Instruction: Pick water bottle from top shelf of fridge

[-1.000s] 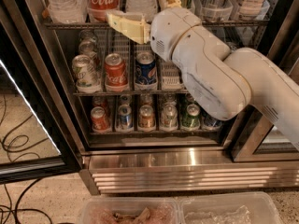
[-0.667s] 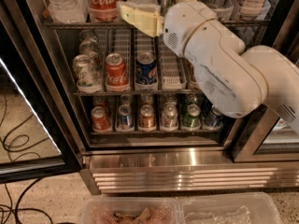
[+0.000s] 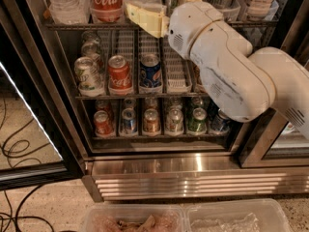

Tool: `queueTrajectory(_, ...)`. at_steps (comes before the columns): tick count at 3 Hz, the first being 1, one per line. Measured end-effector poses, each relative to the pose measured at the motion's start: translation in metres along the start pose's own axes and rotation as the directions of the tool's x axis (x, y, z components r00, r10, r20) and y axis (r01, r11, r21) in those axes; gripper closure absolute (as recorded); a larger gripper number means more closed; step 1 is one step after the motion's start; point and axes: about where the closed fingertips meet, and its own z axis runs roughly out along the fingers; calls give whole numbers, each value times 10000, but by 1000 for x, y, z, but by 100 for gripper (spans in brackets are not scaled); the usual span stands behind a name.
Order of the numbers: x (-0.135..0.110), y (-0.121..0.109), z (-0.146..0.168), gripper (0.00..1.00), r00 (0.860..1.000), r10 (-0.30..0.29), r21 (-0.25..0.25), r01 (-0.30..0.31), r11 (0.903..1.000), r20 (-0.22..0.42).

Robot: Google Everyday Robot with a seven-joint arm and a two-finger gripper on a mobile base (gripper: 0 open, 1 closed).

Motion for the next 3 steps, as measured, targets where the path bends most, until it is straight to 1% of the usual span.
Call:
queueTrajectory(1, 0, 0, 0, 20, 10000, 0, 0, 0, 10000, 0)
queueTrajectory(2, 5, 12, 7, 22, 10000, 72, -255, -73, 9996, -52)
queueTrajectory(3, 5, 12, 8, 22, 10000, 72, -256, -74, 9996, -48)
